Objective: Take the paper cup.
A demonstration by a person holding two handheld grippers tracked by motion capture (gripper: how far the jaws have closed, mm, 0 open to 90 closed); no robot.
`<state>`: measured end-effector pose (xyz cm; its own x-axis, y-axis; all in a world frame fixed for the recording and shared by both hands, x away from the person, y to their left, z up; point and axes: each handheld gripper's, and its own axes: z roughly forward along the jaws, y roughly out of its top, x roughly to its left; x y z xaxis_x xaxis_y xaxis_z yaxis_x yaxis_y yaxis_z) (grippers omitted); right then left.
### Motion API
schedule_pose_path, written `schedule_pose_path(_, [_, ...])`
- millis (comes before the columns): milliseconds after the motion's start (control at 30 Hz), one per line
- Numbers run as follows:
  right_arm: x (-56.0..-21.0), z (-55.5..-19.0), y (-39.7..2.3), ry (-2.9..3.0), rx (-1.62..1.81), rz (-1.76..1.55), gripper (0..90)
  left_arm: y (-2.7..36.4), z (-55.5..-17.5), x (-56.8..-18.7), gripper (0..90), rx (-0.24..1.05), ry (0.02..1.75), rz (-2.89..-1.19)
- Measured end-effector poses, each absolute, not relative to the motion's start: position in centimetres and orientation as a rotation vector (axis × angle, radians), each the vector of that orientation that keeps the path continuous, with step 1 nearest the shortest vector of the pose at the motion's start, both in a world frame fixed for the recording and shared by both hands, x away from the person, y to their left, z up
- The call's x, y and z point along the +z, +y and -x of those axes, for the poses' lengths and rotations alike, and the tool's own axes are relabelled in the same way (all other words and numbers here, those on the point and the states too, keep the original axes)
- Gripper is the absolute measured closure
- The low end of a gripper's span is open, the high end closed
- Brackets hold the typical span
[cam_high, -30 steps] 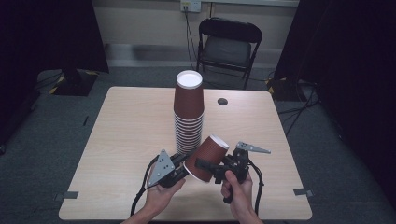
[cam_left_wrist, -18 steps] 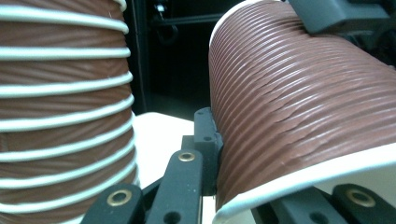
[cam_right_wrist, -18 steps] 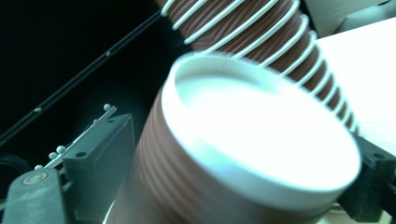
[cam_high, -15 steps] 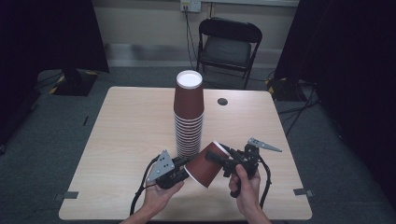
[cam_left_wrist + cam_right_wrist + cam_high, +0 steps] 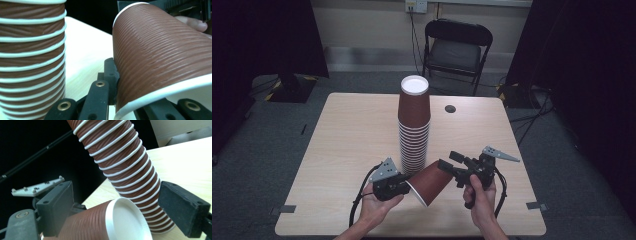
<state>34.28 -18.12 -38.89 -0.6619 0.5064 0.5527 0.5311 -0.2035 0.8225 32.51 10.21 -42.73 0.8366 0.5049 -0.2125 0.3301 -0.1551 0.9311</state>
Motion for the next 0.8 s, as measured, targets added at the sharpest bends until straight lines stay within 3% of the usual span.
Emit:
schedule_pose_path(233, [-38.5,-33.9,-17.8,-2.18,-2.015,1.256,13.3,11.0,-32.9,-42.7,85.4,0.129,0.703,-1.807])
schedule_pose_path(400, [-38.3,-33.4,-17.9,-2.287,-1.982,1.196,13.7,11.0,-33.1,-42.8,85.8,0.099,0.759,-1.946])
schedule_pose_path(800, [-39.5,-32.3,-17.6,-2.463,-1.864,1.021,16.2,11.0,-33.3,-42.7,86.2,0.032,0.754,-2.043])
